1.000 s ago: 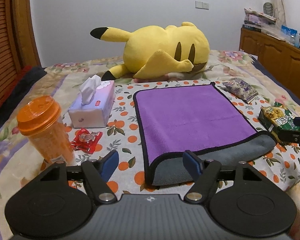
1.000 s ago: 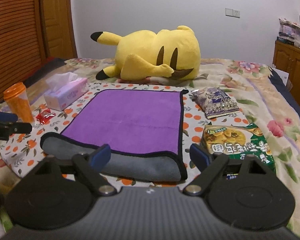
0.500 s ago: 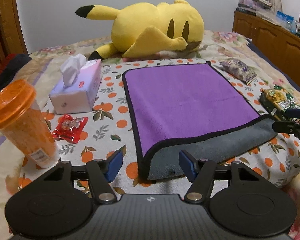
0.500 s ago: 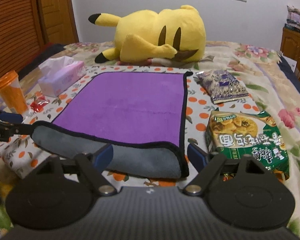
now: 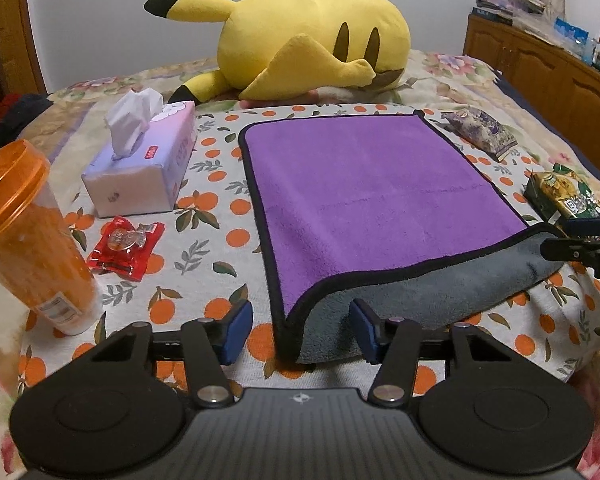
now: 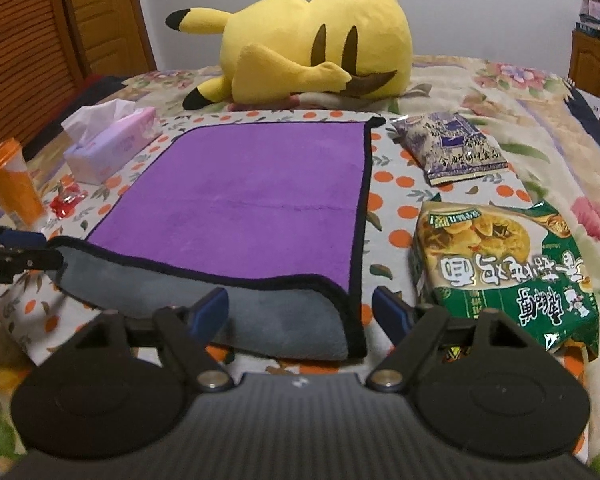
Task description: Fold towel
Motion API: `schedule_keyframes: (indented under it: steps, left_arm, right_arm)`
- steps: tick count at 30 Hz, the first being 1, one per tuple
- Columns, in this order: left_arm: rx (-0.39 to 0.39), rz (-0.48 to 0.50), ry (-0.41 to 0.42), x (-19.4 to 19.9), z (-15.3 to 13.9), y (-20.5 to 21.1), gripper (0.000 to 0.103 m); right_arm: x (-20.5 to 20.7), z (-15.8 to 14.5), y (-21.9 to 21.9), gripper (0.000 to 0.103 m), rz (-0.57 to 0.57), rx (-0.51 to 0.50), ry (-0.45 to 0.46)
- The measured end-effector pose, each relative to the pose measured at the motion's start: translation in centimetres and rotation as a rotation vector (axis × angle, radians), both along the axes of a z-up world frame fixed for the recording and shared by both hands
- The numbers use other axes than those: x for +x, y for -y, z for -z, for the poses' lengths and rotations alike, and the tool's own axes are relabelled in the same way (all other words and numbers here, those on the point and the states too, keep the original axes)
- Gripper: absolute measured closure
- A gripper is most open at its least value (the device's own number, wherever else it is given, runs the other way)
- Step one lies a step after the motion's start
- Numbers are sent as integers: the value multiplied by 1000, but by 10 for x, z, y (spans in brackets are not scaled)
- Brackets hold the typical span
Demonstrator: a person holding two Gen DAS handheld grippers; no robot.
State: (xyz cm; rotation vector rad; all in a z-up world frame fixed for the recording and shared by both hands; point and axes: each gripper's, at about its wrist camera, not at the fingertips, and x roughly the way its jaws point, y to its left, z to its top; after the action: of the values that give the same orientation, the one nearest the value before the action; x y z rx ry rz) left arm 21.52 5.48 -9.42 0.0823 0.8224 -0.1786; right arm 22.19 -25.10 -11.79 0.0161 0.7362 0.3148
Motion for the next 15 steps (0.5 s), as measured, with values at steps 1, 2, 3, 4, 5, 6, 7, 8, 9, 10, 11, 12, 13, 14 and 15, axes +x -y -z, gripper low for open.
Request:
schedule_keyframes:
  steps: [1,2,3,4,5,6,7,8,9,10,11,12,13,14,15]
  left_arm:
    - [-2,1,-2,0,0,0,50]
    - [-2,2,-3,0,1,0,52]
    - [-3,3,-5,1,1,0,53]
    - [-4,5,-6,1,1,0,53]
    - [-5,6,-7,1,2,1,55]
    - [-7,7,-9,1,2,1,58]
    - [-8,8,-10,1,3,1,59]
    - [-7,10,-12,1,3,2,61]
    - [-4,12,-14,1,4,2,61]
    - [-2,13,-15,1,5,3,61]
    - [-1,13,-16,1,5,3,62]
    - [-1,14,-16,1,5,3,62]
    - [-2,14,-17,0,5,3,63]
    - [-1,14,-16,0,5,3,63]
    - [-2,14,-16,0,5,3,65]
  right_arm:
    - [2,1,1,27,-1,2,-5]
    - [3,2,2,29,-1,4,-10]
    - [5,3,3,30,0,5,-15]
    - [6,4,3,35,-2,9,-17]
    - [7,5,4,38,-4,12,-19]
    - [8,5,5,40,-5,16,-22]
    - [8,5,7,45,-6,21,-25]
    - [9,6,8,49,-8,26,-30]
    - [9,6,8,50,-9,29,-33]
    - [10,6,9,52,-12,30,-36]
    - [10,6,9,56,-15,31,-37]
    - [10,6,9,59,-17,29,-36]
    - [10,6,9,62,-18,26,-36]
    - [10,6,9,66,-18,22,-37]
    - [10,6,9,69,-18,17,-38]
